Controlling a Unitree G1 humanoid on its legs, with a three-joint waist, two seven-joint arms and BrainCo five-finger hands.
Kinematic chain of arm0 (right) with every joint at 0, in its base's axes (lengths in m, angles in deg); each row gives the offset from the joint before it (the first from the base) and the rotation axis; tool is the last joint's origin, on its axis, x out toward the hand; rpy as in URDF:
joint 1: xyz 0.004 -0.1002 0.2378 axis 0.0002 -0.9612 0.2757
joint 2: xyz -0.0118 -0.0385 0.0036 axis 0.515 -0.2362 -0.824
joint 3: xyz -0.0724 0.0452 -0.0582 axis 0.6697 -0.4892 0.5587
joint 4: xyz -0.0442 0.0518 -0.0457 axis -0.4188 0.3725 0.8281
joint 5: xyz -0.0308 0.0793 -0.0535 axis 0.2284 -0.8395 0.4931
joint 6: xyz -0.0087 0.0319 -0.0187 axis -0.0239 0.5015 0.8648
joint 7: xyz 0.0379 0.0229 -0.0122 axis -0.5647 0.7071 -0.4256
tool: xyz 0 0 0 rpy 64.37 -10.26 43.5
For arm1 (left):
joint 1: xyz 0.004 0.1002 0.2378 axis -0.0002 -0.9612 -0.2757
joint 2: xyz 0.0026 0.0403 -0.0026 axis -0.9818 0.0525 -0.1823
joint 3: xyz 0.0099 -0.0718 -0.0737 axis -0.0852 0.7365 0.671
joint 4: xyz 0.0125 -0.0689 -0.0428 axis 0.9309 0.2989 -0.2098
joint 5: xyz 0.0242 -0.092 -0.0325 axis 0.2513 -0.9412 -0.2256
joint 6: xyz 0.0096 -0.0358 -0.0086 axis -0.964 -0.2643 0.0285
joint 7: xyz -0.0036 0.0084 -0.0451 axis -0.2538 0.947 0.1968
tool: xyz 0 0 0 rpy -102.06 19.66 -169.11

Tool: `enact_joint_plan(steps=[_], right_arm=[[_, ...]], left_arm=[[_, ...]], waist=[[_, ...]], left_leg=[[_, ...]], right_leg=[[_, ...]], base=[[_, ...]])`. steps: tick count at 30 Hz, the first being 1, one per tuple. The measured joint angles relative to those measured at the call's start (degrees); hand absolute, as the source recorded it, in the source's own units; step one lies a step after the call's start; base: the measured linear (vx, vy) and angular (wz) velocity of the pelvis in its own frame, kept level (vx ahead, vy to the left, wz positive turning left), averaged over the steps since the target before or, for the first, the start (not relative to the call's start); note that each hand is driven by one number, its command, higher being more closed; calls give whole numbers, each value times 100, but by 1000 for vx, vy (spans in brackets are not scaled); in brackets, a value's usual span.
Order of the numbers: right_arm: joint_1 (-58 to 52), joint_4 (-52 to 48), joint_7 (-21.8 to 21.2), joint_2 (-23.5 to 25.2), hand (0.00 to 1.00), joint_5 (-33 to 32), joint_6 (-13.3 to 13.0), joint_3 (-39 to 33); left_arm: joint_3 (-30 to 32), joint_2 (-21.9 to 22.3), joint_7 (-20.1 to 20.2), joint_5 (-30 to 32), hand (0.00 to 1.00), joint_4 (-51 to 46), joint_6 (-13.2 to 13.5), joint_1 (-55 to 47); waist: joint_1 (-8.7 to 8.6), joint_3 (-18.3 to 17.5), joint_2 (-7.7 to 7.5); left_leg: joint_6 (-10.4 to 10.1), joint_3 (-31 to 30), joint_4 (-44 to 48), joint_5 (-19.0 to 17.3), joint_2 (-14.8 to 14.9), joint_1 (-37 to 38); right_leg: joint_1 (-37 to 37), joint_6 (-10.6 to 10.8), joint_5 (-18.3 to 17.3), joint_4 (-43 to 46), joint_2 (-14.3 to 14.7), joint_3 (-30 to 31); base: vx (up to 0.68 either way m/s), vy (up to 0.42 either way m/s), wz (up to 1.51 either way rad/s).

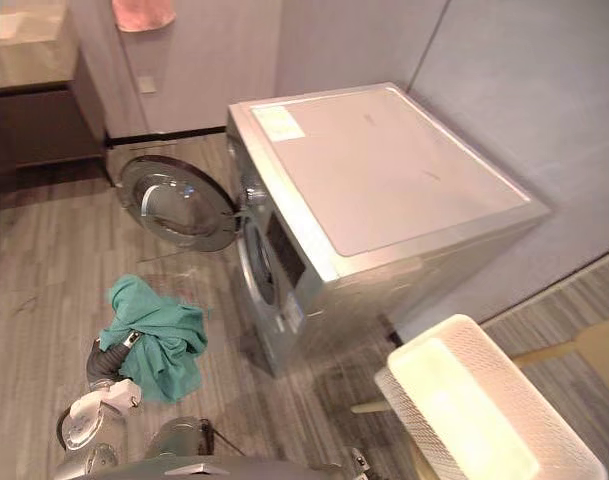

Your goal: Pick up the laundry basket with both hands and put the clothes into the washing machine.

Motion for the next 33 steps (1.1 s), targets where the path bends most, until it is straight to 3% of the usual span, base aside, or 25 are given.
enact_joint_plan(steps=[1, 2, 3, 4, 5, 6, 7, 9, 10, 11, 13, 15, 16, 17, 18, 20, 21, 22, 23, 25, 27, 30, 31, 32, 33], right_arm=[[-27, -62, -22, 68, 0, -23, -1, -31], [-102, -141, -51, 194, 0, -68, -5, -7], [-100, -124, -96, 270, 0, -71, -11, 51], [-99, -124, -134, 270, 0, -72, 4, 97], [-99, -142, -167, 269, 0, -128, -1, 195], [-96, -141, -168, 262, 0, -188, -3, 260], [-106, -150, -168, 259, 0, -212, -11, 274], [-135, -144, -165, 264, 0, -211, -14, 269], [-228, -185, -162, 278, 0, -211, -26, 318], [-232, -213, -161, 252, 0, -212, -45, 322], [-272, -255, -156, 276, 0, -224, -54, 382], [-282, -295, -152, 247, 0, -277, -91, 485], [-317, -353, -152, 210, 0, -282, -125, 526], [-362, -362, -152, 198, 0, -284, -127, 520], [-406, -363, -157, 199, 0, -283, -129, 526], [-363, -359, -148, 192, 0, -284, -119, 505], [-357, -358, -146, 105, 0, -284, -121, 512], [-364, -356, -146, 109, 0, -283, -118, 543], [-329, -364, -122, 117, 0, -280, -117, 628], [-332, -385, -114, 57, 0, -277, -116, 741], [-339, -382, -96, 70, 0, -268, -114, 720], [-348, -338, 8, 66, 0, -213, -117, 621], [-353, -234, 21, 75, 0, -199, -114, 426], [-346, -51, 24, 141, 0, -195, -98, 170], [-342, 25, 21, 219, 0, -194, -95, 94]], left_arm=[[-13, 1, -14, 0, 100, -23, 26, 8], [-80, 3, -20, 1, 100, -36, 68, 7], [-229, 15, -20, 3, 100, -24, 68, 13], [-333, 35, -15, 6, 100, -5, 65, 8], [-539, 83, 2, 54, 100, 39, 39, 3], [-645, 106, 24, 94, 100, 56, 16, 20], [-821, 175, 88, 112, 100, 82, -50, 54], [-1102, 200, 151, 113, 100, 76, -57, 126], [-1375, 205, 252, 117, 100, 200, -66, 264], [-1423, 240, 263, 117, 100, 261, -77, 325], [-1470, 220, 312, 116, 100, 345, -107, 444], [-1462, 250, 320, 109, 100, 349, -107, 492], [-1428, 200, 317, 106, 100, 348, -109, 441], [-1420, 153, 315, 105, 100, 332, -109, 387], [-1390, 151, 314, 100, 100, 200, -106, 364], [-1328, 159, 312, 97, 100, 131, -94, 353], [-1311, 159, 307, 95, 100, 135, -112, 238], [-1297, 164, 307, 95, 100, 135, -125, 181], [-1270, 228, 303, 91, 100, 112, -139, 90], [-1192, 332, 278, 56, 100, 106, -139, 50], [-1234, 330, 254, -19, 100, 107, -137, 74], [-1244, 331, 236, -21, 100, 237, -137, 67], [-1305, 313, 239, -23, 100, 361, -138, 82], [-1306, 246, 239, -23, 100, 499, -165, 52], [-1306, 205, 239, -23, 100, 551, -174, 46]], waist=[[-26, -6, -60], [-94, -58, -208], [-161, -65, -375], [-157, -57, -418], [-163, -60, -456], [-180, -54, -469], [-238, -64, -448], [-238, -47, -486], [-260, 15, -526], [-289, 48, -422], [-476, 86, -437], [-401, 88, -420], [-363, 79, -332], [-389, 27, -286], [-368, 35, -291], [-260, 80, -261], [-208, 141, -144], [-196, 142, -155], [-158, 138, -288], [-145, 140, -243], [-214, 95, -265], [-238, -21, -280], [-241, -73, -293], [-248, -263, -464], [-282, -361, -598]], left_leg=[[30, -72, -195, 147, -39, 84], [56, -251, -478, 335, -134, 161], [75, -323, -571, 383, -232, 190], [71, -323, -557, 384, -261, 191], [30, -329, -457, 412, -330, 126], [0, -362, -409, 429, -380, 90], [-52, -434, -481, 477, -411, 63], [-109, -560, -703, 610, -415, 86], [-30, -806, -899, 783, -474, 140], [-109, -927, -975, 862, -457, 167], [-174, -1102, -1070, 914, -411, 336], [-236, -1060, -752, 684, -254, 312], [-333, -1125, -541, 548, -163, 330], [-405, -1162, -454, 487, -54, 328], [-494, -1101, 428, 283, 9, -17], [-535, -1026, 1732, 269, 126, -639], [-497, -992, 2337, 330, 289, -795], [-469, -932, 2434, 414, 325, -847], [-204, -750, 2758, 295, 531, -935], [-86, -689, 2470, 190, 983, -964], [-147, -950, 843, 266, 1240, -796], [-222, -1213, -471, 440, 1205, -549], [-668, -1125, -498, 837, 1118, -463], [-1062, -858, -300, 1063, 882, -434], [-1062, -770, -214, 1030, 730, -461]], right_leg=[[-34, -11, -471, 110, 271, 367], [-122, 147, -1175, 226, 804, 886], [-176, 73, -1694, 175, 1208, 1054], [-168, 93, -1875, 73, 1322, 1123], [-70, 252, -2120, -262, 1442, 1337], [10, 544, -2210, -420, 1439, 1390], [25, 674, -2160, -479, 1486, 1318], [19, 687, -2137, -473, 1519, 1199], [25, 832, -2082, -249, 1500, 1057], [13, 820, -2074, -80, 1570, 1121], [46, 768, -2003, 145, 1648, 1301], [154, 715, -1971, 164, 1861, 1557], [208, 637, -1964, 172, 1988, 1673], [253, 369, -1956, 41, 2114, 1798], [466, 182, -2014, -199, 2239, 1933], [567, 299, -2411, -204, 2291, 2074], [639, 311, -2612, -94, 2381, 2197], [649, 261, -2667, -29, 2353, 2238], [628, 260, -2697, 75, 2284, 2352], [555, 253, -2745, 118, 2276, 2550], [348, 384, -2834, 180, 2131, 2713], [208, 713, -2947, 253, 1857, 2845], [270, 886, -3042, 235, 1649, 2872], [418, 1030, -2996, 109, 1326, 3000], [411, 1068, -2870, 103, 1180, 3045]], base=[[-22, 24, 73], [-22, -68, 76], [-18, -97, 62], [-12, -118, 28], [-26, -99, 7], [-36, -117, 22], [-22, -107, 39], [33, -131, 47], [54, -150, 49], [45, -135, 60], [55, -53, 60], [76, -49, -4], [52, -97, -28], [52, -65, -5], [48, -59, 4], [-54, -38, -23], [-118, -51, -41], [-102, -23, -50], [-66, -1, -54], [-27, 11, -48], [63, 154, -25], [198, 308, -21], [296, 464, -26], [337, 450, -20], [348, 430, 2]])
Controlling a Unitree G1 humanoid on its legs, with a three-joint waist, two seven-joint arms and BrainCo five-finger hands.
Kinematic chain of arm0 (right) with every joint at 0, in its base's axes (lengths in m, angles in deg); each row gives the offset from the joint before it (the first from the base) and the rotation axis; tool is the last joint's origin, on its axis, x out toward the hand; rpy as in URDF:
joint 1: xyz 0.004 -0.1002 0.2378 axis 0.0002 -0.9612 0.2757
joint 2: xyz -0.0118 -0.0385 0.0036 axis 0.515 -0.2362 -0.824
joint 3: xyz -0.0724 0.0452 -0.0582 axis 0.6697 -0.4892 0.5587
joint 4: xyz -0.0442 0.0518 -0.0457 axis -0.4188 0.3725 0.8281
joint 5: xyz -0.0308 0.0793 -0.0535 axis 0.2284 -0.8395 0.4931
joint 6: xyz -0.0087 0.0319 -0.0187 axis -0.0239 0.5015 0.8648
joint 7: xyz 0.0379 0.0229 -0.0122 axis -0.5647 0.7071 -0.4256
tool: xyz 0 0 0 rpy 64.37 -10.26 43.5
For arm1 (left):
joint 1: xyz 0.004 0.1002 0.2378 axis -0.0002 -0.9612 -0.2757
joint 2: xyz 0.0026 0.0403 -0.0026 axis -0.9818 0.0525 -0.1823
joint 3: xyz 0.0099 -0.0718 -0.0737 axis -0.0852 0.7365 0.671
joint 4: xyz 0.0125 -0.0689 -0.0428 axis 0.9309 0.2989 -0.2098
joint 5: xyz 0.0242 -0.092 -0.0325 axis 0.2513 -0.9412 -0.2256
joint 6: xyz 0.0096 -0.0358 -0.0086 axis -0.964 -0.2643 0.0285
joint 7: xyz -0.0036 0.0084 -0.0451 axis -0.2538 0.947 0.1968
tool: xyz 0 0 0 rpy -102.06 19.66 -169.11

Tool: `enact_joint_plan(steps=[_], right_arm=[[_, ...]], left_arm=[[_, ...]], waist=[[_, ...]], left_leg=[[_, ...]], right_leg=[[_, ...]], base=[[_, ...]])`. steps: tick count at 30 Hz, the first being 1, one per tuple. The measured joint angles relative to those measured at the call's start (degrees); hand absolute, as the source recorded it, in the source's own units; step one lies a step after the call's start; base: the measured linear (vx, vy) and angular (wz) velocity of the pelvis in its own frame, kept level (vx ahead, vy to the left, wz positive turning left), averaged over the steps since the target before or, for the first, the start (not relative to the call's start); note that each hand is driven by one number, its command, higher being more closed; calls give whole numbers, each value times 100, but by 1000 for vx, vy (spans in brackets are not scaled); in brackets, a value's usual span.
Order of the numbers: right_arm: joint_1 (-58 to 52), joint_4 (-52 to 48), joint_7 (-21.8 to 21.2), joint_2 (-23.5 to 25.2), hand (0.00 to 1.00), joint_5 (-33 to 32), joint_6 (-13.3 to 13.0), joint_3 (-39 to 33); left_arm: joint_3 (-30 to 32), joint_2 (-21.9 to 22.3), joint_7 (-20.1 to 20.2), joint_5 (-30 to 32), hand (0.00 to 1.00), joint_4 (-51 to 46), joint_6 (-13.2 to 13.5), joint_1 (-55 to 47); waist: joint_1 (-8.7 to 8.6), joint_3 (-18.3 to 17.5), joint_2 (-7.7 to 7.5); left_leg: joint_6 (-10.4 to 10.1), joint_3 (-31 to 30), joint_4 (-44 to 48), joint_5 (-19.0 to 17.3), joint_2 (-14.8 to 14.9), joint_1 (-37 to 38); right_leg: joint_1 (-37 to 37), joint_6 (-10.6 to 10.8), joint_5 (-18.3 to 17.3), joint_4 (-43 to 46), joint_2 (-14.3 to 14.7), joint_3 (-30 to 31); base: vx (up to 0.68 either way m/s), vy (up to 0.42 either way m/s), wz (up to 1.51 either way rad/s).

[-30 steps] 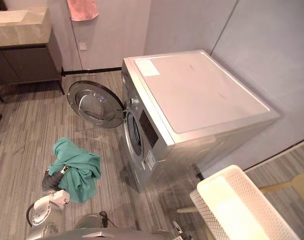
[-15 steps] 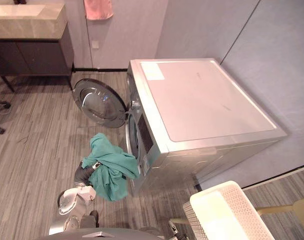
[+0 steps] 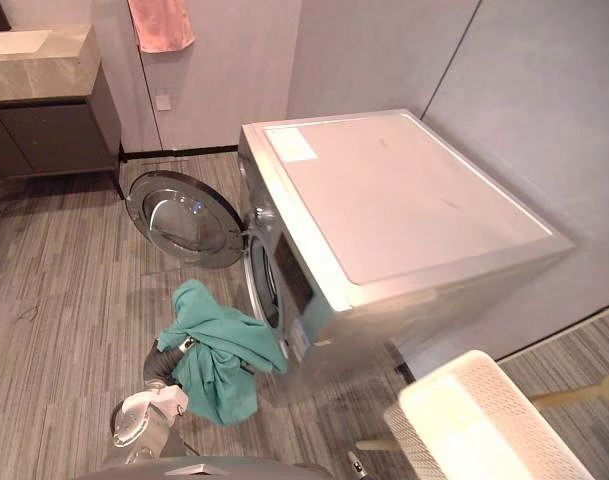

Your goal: Pick up the laundry basket with both hands and put the clothes into the washing machine.

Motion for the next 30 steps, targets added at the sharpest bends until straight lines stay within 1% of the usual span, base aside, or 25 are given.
enact_joint_plan(steps=[1, 2, 4, 5, 6, 7, 8, 9, 10, 12, 14, 15, 16, 17, 19, 21, 22, 23, 24, 25, 26, 27, 28, 29, 30], right_arm=[[47, 179, -19, 21, 0, -4, 71, -72], [75, 259, -15, 37, 0, -20, 90, -173], [120, 281, -18, 50, 0, -44, 97, -250], [135, 263, -34, 52, 0, -58, 94, -247], [135, 257, -40, 52, 0, -76, 94, -244], [129, 248, -45, 48, 0, -81, 99, -231], [123, 241, -50, 41, 0, -80, 106, -212], [92, 157, -47, 35, 0, -76, 103, -99], [75, 96, -49, 29, 0, -76, 105, -37], [59, -48, -145, 40, 0, -75, 97, 162], [61, -184, -178, 37, 0, -73, 85, 261], [36, -200, -169, 36, 0, -72, 41, 355], [46, -188, -169, 12, 0, -71, 40, 376], [-53, -262, -164, 17, 0, -71, 9, 380], [-147, -343, -156, -15, 0, -72, -33, 388], [-167, -351, -154, -22, 0, -88, -35, 378], [-176, -352, -150, -21, 0, -87, -32, 378], [-156, -340, -142, -17, 0, -87, -31, 377], [-151, -322, -141, -18, 0, -88, -29, 377], [-154, -322, -140, -44, 0, -88, -25, 390], [-172, -322, -135, -94, 0, -87, -19, 467], [-176, -337, -121, -141, 0, -88, -20, 620], [-157, -364, -122, -170, 0, -88, -20, 691], [-137, -394, -117, -207, 0, -99, -25, 786], [-117, -396, -118, -210, 0, -96, -25, 810]], left_arm=[[-66, -56, 7, 1, 100, 74, -1, 39], [-193, -134, 30, 3, 100, 79, -2, 81], [-284, -249, 84, 3, 100, 74, -2, 137], [-285, -323, 86, 6, 100, 76, -2, 158], [-286, -356, 85, 7, 100, 76, -2, 159], [-284, -391, 81, 8, 100, 75, 0, 161], [-269, -397, 73, 8, 100, 75, 2, 162], [-264, -401, 59, 10, 100, 73, 12, 160], [-265, -400, 46, 11, 100, 73, 12, 156], [-269, -393, 25, 13, 100, 72, 11, 129], [-273, -317, 28, 16, 100, 73, 5, 120], [-273, -213, 75, 17, 100, 74, 3, 151], [-273, -145, 84, 17, 100, 153, -9, 208], [-294, 45, 86, 18, 100, 266, -76, 211], [-412, 108, 133, 20, 100, 267, -81, 224], [-461, 108, 178, 27, 100, 267, -96, 260], [-512, 108, 202, 26, 100, 251, -95, 324], [-518, 108, 222, 25, 100, 210, -95, 355], [-523, 107, 225, 25, 100, 179, -96, 352], [-524, 108, 226, 21, 100, 70, -98, 314], [-496, 107, 228, 19, 100, -8, -98, 242], [-452, 105, 223, 17, 100, -75, -98, 174], [-449, 102, 223, 15, 100, -112, -99, 140], [-420, 102, 225, 14, 100, -207, -99, 76], [-391, 102, 222, 11, 100, -230, -100, 59]], waist=[[-72, -106, -95], [-99, -151, -12], [-98, -233, -49], [-92, -193, 20], [-91, -193, 21], [-109, -175, 63], [-122, -176, 108], [-129, -160, 134], [-128, -144, 146], [-132, -121, 142], [-199, -122, 137], [-217, -92, 15], [-221, -73, -64], [-235, -76, 87], [-230, -44, 249], [-246, -28, 279], [-198, 2, 329], [-204, 67, 291], [-203, 69, 299], [-140, 117, 353], [-21, 235, 398], [57, 204, 335], [96, 208, 364], [132, 206, 379], [138, 202, 371]], left_leg=[[124, 45, 59, -73, -199, -19], [221, 109, 23, -128, -272, -17], [323, 270, -66, -186, -333, 76], [510, 507, -204, -249, -433, 322], [578, 584, -278, -263, -485, 437], [729, 707, -477, -307, -575, 689], [820, 805, -599, -337, -602, 857], [891, 909, -807, -349, -633, 1103], [937, 991, -926, -387, -632, 1240], [1024, 1329, -1323, -386, -604, 1634], [1035, 1594, -1446, -395, -601, 1741], [1041, 1794, -1494, -384, -762, 1769], [1037, 1819, -1529, -372, -813, 1811], [974, 1883, -1600, -324, -748, 1878], [865, 1922, -1610, -271, -630, 1929], [817, 1918, -1364, -389, -520, 2017], [788, 1907, -833, -641, -407, 1954], [758, 1889, 131, -888, -265, 1620], [784, 1841, 795, -911, -170, 1348], [854, 1552, 1993, -699, -8, 849], [832, 1254, 2814, -280, 31, 532], [882, 1123, 3309, -165, 45, 321], [945, 1042, 3492, -291, 54, 221], [1025, 785, 3428, -674, 95, 24], [1046, 666, 3226, -787, 119, -15]], right_leg=[[-72, -25, 417, 48, -156, 125], [-214, -84, 920, 146, -182, 281], [-419, -137, 1540, 405, -223, 394], [-673, -316, 2082, 840, -309, 408], [-787, -431, 2323, 1023, -362, 377], [-1008, -730, 2753, 1386, -490, 194], [-1149, -820, 2608, 1702, -528, 28], [-1351, -748, 2048, 2050, -427, -183], [-1453, -727, 1758, 2204, -304, -269], [-1901, -521, 835, 2578, 395, -618], [-1973, -478, 559, 1913, 800, -1058], [-1781, -585, 667, 612, 794, -1335], [-1710, -905, 1011, 422, 782, -1342], [-1613, -791, 1112, 130, 836, -1446], [-1451, -895, 1192, -56, 921, -1489], [-1176, -869, 1181, -179, 992, -1552], [-997, -872, 1079, -220, 1033, -1579], [-848, -872, 922, -194, 1049, -1609], [-797, -924, 848, -171, 1049, -1611], [-688, -946, 755, -108, 1072, -1560], [-564, -939, 678, -46, 1095, -1381], [-460, -994, 667, -46, 1076, -1235], [-421, -1004, 634, -43, 1075, -1129], [-404, -953, 585, -38, 1048, -906], [-419, -926, 569, -36, 1030, -801]], base=[[355, 394, 17], [317, 418, 11], [282, 445, -22], [199, 380, -38], [149, 406, -45], [87, 301, -34], [78, 325, -46], [35, 180, -42], [41, 186, -60], [12, 88, -70], [17, -49, -38], [103, -84, -13], [173, -56, 6], [210, -44, 8], [217, -39, 7], [169, -48, 10], [128, -42, 20], [107, -30, 22], [92, 1, 10], [123, 53, -28], [180, 117, -62], [172, 143, -72], [236, 221, -84], [163, 158, -73], [229, 214, -86]])
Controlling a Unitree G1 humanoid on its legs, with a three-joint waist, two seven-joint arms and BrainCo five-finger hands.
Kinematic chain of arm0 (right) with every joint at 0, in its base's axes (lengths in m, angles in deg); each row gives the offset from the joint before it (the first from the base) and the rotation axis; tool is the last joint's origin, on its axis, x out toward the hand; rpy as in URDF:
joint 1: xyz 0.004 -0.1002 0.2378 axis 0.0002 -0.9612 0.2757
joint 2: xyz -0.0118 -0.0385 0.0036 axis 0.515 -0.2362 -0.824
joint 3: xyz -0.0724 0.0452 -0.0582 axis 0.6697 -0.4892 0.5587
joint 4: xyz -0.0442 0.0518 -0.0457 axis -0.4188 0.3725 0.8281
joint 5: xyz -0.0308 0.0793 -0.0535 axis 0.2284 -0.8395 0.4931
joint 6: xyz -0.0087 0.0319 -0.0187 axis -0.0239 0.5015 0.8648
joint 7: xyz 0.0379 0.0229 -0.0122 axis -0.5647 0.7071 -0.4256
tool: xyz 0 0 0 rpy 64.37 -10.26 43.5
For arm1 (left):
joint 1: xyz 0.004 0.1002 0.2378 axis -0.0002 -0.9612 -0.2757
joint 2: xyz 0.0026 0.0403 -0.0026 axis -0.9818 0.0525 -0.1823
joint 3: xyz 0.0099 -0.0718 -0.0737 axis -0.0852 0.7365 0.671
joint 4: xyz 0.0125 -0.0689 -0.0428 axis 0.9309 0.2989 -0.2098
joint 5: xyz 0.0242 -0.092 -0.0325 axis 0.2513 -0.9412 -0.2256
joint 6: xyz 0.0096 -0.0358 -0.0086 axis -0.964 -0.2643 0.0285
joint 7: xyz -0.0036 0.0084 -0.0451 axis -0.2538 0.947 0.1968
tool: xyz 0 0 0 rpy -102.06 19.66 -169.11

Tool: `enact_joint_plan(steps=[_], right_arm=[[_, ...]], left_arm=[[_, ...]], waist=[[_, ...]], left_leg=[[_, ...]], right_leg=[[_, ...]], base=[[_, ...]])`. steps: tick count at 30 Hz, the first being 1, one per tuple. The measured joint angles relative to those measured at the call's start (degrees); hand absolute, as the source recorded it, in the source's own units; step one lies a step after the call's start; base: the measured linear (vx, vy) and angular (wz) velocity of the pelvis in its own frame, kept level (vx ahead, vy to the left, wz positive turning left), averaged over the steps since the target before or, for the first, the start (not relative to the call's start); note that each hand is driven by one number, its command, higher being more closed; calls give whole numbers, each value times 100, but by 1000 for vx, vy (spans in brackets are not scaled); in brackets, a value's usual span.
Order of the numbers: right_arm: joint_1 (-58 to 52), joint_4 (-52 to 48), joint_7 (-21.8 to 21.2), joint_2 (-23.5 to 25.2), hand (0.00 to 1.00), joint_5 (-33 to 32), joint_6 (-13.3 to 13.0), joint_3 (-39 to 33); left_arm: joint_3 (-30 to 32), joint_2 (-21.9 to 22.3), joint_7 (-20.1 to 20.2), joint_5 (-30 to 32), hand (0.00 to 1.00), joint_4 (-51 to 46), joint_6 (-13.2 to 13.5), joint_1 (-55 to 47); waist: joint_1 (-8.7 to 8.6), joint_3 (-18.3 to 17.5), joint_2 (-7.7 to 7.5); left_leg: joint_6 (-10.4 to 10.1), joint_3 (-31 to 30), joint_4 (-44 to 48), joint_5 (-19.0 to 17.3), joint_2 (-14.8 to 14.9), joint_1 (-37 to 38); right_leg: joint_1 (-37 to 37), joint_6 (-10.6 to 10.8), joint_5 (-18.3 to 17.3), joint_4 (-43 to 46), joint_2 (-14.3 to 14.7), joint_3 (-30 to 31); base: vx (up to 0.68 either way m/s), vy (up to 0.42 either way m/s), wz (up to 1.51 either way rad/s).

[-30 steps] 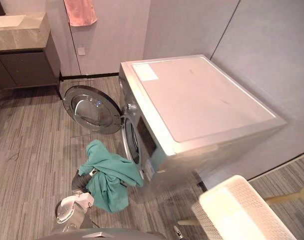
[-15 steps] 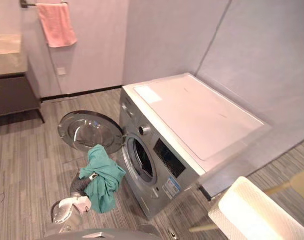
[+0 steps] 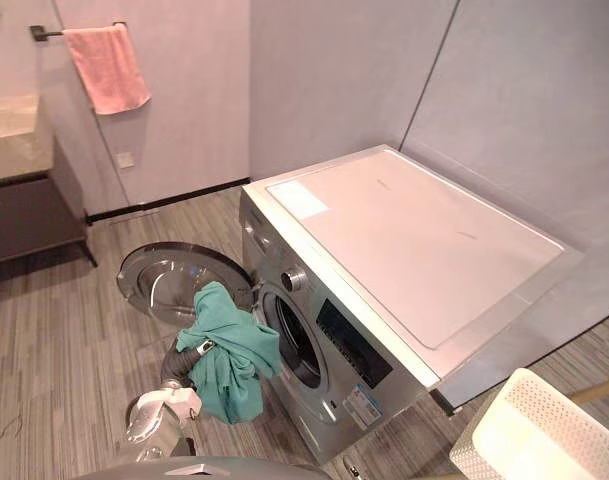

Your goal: Pick up the laundry basket with both hands and put the clothes into the washing machine.

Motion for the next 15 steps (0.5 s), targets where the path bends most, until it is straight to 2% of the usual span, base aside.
enact_joint_plan(steps=[1, 3, 4, 5, 6, 7, 8, 9, 10, 12, 14, 15], right_arm=[[22, -5, 1, -1, 0, -1, -2, 34], [70, -31, 15, 14, 0, 9, -2, 57], [85, -47, 37, 23, 0, 19, -2, 55], [130, -51, 108, 27, 0, 39, -4, 21], [192, -22, 124, 3, 0, 105, 0, -73], [247, 79, 124, 10, 0, 118, 13, -150], [369, 180, 130, 188, 0, 121, 29, -214], [493, 229, 110, 204, 0, 112, 97, -125], [538, 220, 110, 211, 0, 111, 105, -125], [681, 165, 89, 224, 0, 79, 107, -139], [742, 22, 52, 219, 0, 75, 118, -66], [743, -19, 43, 216, 0, 78, 115, -25]], left_arm=[[11, 0, -6, -6, 100, -35, -2, -35], [-4, -9, -4, -6, 100, -52, -24, -52], [-3, -11, -5, -5, 100, -51, -33, -53], [-13, -5, -3, -5, 100, -50, -41, -53], [-68, -7, -2, -2, 100, -35, -49, -55], [-37, -53, -5, -4, 100, 7, -56, -41], [44, -223, -33, -4, 100, 103, -94, -43], [40, -329, -25, -1, 100, 103, -123, -30], [15, -356, -24, -1, 100, 95, -128, 14], [-100, -471, -16, -1, 100, 8, -126, 186], [-76, -566, -25, 8, 100, -136, -88, 200], [-38, -571, -27, 9, 100, -151, -62, 197]], waist=[[21, -3, -25], [12, -9, -52], [8, -10, -60], [13, -35, -46], [35, -111, 70], [35, -127, -37], [13, -230, -281], [-56, -293, -369], [-81, -295, -368], [-2, -377, -329], [58, -366, -268], [83, -360, -246]], left_leg=[[14, -207, -448, -119, 27, 16], [-4, -982, -1887, -216, 73, 149], [-5, -1169, -2220, -214, 64, 197], [-124, -1530, -2809, -136, 5, 302], [-851, -1868, -3106, -200, -104, 513], [-1183, -1718, -3002, -305, -202, 516], [-934, -1295, -2845, -481, -483, 535], [-775, -1084, -2705, -571, -605, 544], [-715, -986, -2655, -603, -662, 555], [-486, -409, -2764, -657, -776, 672], [-361, 121, -2936, -636, -822, 915], [-361, 273, -2986, -636, -820, 1010]], right_leg=[[-35, 61, -35, 22, -44, 157], [-128, 317, -201, 161, -210, 516], [-138, 431, -234, 191, -274, 609], [-166, 639, -334, 223, -408, 779], [-191, 879, -456, 217, -551, 1026], [-182, 961, -493, 183, -676, 1186], [-216, 957, -291, 59, -1034, 1588], [-211, 975, 183, -127, -1212, 1749], [-215, 985, 450, -220, -1286, 1784], [-533, 1037, 1403, -448, -1531, 2037], [-766, 952, 1888, -449, -1662, 1965], [-865, 943, 1881, -366, -1672, 1862]], base=[[210, 215, -79], [325, 364, -79], [348, 447, -65], [356, 540, -77], [336, 580, -84], [378, 679, -100], [345, 651, -89], [332, 621, -79], [207, 522, -72], [147, 448, -94], [86, 303, -114], [67, 237, -122]])
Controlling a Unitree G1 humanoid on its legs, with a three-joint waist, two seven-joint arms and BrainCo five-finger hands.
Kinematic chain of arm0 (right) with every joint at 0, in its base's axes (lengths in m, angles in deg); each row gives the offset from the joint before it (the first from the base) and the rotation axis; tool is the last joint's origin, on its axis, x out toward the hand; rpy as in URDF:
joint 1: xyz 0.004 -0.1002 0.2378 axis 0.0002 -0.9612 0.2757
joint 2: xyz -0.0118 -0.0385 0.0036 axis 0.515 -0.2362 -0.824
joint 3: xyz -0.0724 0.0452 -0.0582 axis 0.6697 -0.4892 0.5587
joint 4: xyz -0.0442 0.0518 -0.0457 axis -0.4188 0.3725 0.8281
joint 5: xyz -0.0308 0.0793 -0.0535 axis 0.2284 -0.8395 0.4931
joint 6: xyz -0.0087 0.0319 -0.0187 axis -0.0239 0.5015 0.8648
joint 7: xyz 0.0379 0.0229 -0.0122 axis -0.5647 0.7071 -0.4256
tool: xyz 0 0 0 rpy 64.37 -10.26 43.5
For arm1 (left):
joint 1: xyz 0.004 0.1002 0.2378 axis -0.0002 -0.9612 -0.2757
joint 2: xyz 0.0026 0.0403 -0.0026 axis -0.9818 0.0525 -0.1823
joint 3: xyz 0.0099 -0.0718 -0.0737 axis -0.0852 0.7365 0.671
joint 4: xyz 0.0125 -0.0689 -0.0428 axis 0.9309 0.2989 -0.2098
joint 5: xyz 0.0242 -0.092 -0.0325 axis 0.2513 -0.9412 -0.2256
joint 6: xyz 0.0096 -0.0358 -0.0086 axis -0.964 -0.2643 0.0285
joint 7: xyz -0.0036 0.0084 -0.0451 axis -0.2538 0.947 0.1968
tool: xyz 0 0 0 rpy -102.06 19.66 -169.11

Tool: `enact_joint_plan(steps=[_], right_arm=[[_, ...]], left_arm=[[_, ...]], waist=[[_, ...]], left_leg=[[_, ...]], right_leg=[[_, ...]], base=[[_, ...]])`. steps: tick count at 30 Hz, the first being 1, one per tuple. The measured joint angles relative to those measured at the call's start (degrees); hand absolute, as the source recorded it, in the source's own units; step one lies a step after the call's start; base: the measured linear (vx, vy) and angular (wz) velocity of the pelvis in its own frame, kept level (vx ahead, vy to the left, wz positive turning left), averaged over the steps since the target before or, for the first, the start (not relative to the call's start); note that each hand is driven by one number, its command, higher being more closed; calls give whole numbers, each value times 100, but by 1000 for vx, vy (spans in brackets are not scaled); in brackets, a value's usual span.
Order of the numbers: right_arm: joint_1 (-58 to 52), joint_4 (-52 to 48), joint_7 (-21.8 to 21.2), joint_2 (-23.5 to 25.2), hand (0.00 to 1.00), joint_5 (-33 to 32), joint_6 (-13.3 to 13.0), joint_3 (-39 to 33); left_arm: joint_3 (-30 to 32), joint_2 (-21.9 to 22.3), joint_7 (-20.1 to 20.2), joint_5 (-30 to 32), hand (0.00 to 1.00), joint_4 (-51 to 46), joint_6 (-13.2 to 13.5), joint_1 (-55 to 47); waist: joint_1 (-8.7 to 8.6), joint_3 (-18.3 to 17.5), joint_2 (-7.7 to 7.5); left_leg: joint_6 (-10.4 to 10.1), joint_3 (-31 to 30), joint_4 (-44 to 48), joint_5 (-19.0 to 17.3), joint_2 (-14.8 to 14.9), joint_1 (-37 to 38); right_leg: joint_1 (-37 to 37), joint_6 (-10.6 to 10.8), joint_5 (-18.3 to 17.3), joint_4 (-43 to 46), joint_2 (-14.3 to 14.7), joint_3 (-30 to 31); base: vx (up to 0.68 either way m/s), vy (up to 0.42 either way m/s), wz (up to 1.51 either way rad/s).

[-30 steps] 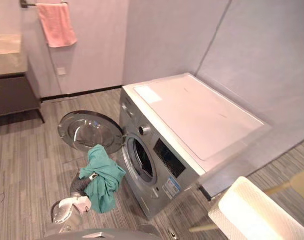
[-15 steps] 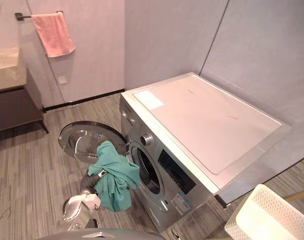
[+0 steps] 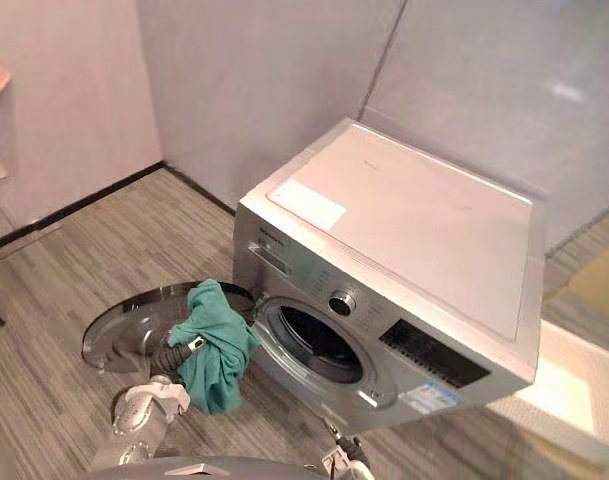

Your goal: Pick up the laundry basket with both hands and put the clothes into the washing machine.

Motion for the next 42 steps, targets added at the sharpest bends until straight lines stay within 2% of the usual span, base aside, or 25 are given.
enact_joint_plan(steps=[3, 4, 6, 9, 10, 11, 14, 17, 20, 21, 22, 23, 24, 25, 26, 27, 28, 29, 30, 31, 33, 35, 37, 39, 42], right_arm=[[-14, -123, -102, -1, 0, 17, -34, 50], [-16, -155, -112, -5, 0, 35, -92, 96], [-16, -173, -118, -10, 0, 47, -113, 104], [-15, -80, -133, -90, 0, 52, -117, 97], [-16, 24, -142, -170, 0, 55, -117, 94], [-34, 178, -135, -346, 0, 62, -111, 47], [-234, 550, -94, -512, 0, 109, -88, -134], [-404, 541, -95, -461, 0, 153, -92, -177], [-511, 435, -101, -443, 0, 156, -104, -153], [-482, 446, -98, -442, 0, 162, -104, -39], [-477, 466, -101, -442, 0, 167, -101, 72], [-451, 467, -101, -444, 0, 195, -97, 255], [-428, 463, -100, -456, 0, 207, -100, 315], [-372, 460, -98, -544, 0, 248, -96, 435], [-308, 418, -97, -593, 0, 277, -89, 508], [-258, 243, -93, -621, 0, 333, -86, 572], [-247, 174, -95, -635, 0, 426, -100, 573], [-243, 16, -103, -697, 0, 566, -101, 639], [-209, -31, -102, -783, 0, 641, -105, 776], [-40, -179, -102, -954, 0, 726, -86, 1048], [318, -444, -96, -889, 0, 724, -92, 1451], [538, -730, -89, -840, 0, 708, -115, 1670], [774, -1056, -91, -750, 0, 684, -122, 1865], [1012, -1464, -89, -758, 0, 651, -240, 2099], [1099, -1899, -82, -733, 0, 655, -297, 2231]], left_arm=[[223, 39, -127, -4, 100, 9, 58, 0], [342, 131, -164, -5, 100, 50, 80, -34], [389, 170, -183, -9, 100, 182, 97, -18], [376, 214, -169, -13, 100, 584, 88, 36], [375, 268, -157, -13, 100, 734, 73, 79], [316, 367, -116, -14, 100, 819, 31, 93], [151, 535, -18, -14, 100, 914, 25, 106], [175, 504, 9, -20, 100, 915, 24, 118], [287, 507, 25, -21, 100, 800, 24, 36], [359, 475, 25, -20, 100, 612, 17, -47], [376, 443, 24, -21, 100, 520, -3, -84], [386, 420, 23, -37, 100, 318, -36, -152], [380, 439, 24, -54, 100, 203, -38, -212], [380, 494, 30, -107, 100, 15, -37, -322], [380, 516, 45, -132, 100, -73, -38, -344], [325, 473, 90, -133, 100, -220, -75, -400], [273, 476, 139, -133, 100, -273, -79, -445], [185, 504, 192, -131, 100, -382, -93, -506], [138, 515, 206, -130, 100, -454, -93, -525], [84, 524, 263, -131, 100, -636, -95, -519], [117, 314, 267, -142, 100, -907, -90, -308], [127, 217, 235, -223, 100, -1087, -83, -155], [80, 216, 168, -243, 100, -1109, -81, 72], [-112, 220, 43, -245, 100, -1108, -69, 339], [-396, 232, -26, -243, 100, -1058, -43, 790]], waist=[[-13, 1, 74], [-23, -18, 122], [-23, -19, 135], [-126, -60, 170], [-187, -75, 232], [-236, -62, 382], [-193, -60, 558], [-195, -22, 500], [-119, 141, 555], [-93, 238, 449], [-74, 295, 389], [23, 364, 270], [53, 371, 277], [91, 414, 346], [137, 467, 305], [183, 643, 321], [199, 633, 397], [219, 636, 576], [218, 651, 654], [215, 777, 815], [142, 1205, 518], [158, 1393, 367], [179, 1592, 371], [184, 1848, 491], [192, 2072, 489]], left_leg=[[7, 586, -281, -2, 80, 412], [33, 896, -475, -10, 154, 601], [102, 1152, -617, 33, 205, 758], [26, 1295, -1135, 299, 217, 917], [13, 1259, -1384, 466, 235, 946], [10, 1140, -1709, 632, 248, 989], [-19, 1062, -2045, 814, 343, 1105], [-69, 1059, -2019, 789, 432, 1304], [-225, 1117, -1204, 372, 791, 1256], [-185, 1015, -258, 256, 915, 941], [-3, 882, 318, 346, 941, 657], [471, 564, 1173, 684, 886, 210], [535, 443, 1458, 854, 876, 42], [474, 254, 1835, 1190, 867, -186], [430, 158, 2103, 1404, 833, -329], [386, -87, 2056, 837, 630, -460], [317, -201, 1751, 597, 520, -461], [205, -431, 994, 365, 327, -384], [215, -505, 618, 363, 256, -362], [216, -482, 114, 187, 226, -308], [189, -214, 753, -57, 131, -681], [203, -64, 1436, -328, 155, -1275], [283, 62, 1869, -525, 225, -1742], [286, 112, 2309, -702, 329, -2172], [253, 103, 2792, -869, 433, -2679]], right_leg=[[-326, -252, -486, 751, 151, -1378], [-437, -378, -819, 944, 242, -2234], [-433, -360, -911, 779, 321, -2730], [-309, -268, -894, 8, 540, -2894], [-297, -320, -784, -183, 631, -2905], [-268, -379, -627, -468, 760, -2908], [48, -459, -196, -1238, 1027, -2889], [382, -490, -103, -1491, 1122, -2895], [516, -565, -406, -1254, 1271, -2874], [500, -615, -561, -1025, 1252, -2825], [477, -642, -611, -934, 1221, -2818], [464, -663, -643, -869, 1145, -2756], [461, -668, -646, -897, 1135, -2710], [453, -734, -689, -926, 1123, -2664], [412, -788, -732, -778, 1016, -2613], [193, -763, -760, -478, 939, -2462], [72, -755, -766, -393, 943, -2399], [-151, -737, -776, -264, 985, -2308], [-301, -691, -807, -126, 1011, -2244], [-696, -610, -990, 439, 1113, -2158], [-1456, -450, -1316, 1632, 983, -1843], [-2197, -432, -1518, 2345, 978, -1600], [-2764, -423, -1612, 2737, 1032, -1415], [-3225, -418, -1622, 3030, 1154, -1283], [-3796, -434, -1736, 3510, 1254, -1226]], base=[[21, 97, -105], [-20, -32, -94], [-5, -74, -89], [-8, -169, -70], [-29, -139, -24], [-29, -186, -22], [-3, -109, -14], [-21, -59, -3], [-47, -34, -5], [-93, -13, -10], [-90, -48, -18], [-59, -84, -27], [-33, -102, -45], [30, -32, -45], [12, 61, -56], [-26, 105, -45], [-65, 122, -52], [-40, 116, -41], [-11, 174, -53], [-51, 192, -49], [-100, 114, -42], [-136, 71, -44], [-157, 52, -47], [-103, 31, -38], [-54, -22, -18]])
